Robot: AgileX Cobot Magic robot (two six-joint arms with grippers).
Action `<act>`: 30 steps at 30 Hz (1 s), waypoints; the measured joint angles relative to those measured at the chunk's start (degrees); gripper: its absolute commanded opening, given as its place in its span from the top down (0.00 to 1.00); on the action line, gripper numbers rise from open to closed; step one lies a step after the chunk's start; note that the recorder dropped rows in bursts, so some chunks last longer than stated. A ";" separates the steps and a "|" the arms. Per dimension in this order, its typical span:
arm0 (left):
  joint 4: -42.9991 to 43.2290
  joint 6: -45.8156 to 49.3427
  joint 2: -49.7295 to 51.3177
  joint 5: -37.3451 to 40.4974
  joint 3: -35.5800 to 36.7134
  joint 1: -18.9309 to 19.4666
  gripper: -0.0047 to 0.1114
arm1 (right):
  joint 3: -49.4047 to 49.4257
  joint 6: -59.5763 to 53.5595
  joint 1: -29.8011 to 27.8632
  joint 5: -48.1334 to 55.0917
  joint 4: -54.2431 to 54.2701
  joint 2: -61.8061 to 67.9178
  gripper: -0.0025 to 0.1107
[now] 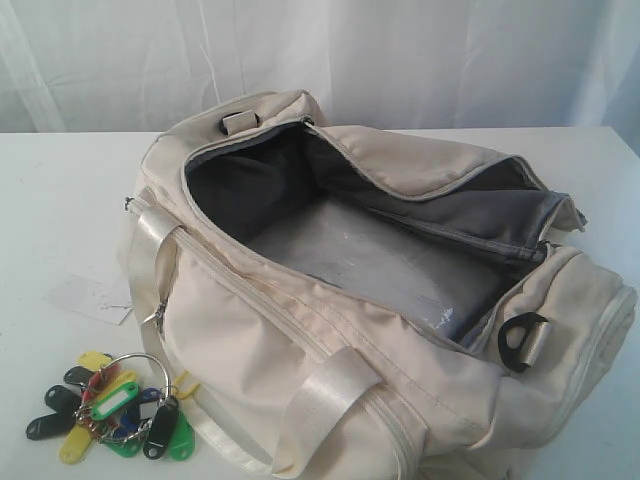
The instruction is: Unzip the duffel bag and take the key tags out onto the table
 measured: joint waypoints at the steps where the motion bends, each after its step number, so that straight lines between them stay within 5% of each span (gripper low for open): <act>1: 0.00 0.00 0.00 0.00 0.00 0.00 0.96 | 1.60 4.25 0.00 -2.55 -3.55 0.00 0.98; 5: 0.00 0.00 0.00 0.00 0.00 0.00 0.96 | 8.75 15.06 0.00 -7.40 -12.94 0.00 0.98; 15: 0.00 0.00 0.00 0.00 0.00 0.00 0.96 | 28.09 17.15 0.00 -7.57 -15.14 -2.03 0.98; 30: 0.00 0.00 0.00 -0.12 0.00 0.00 0.96 | 29.70 0.57 0.00 -7.22 -13.10 -2.03 0.98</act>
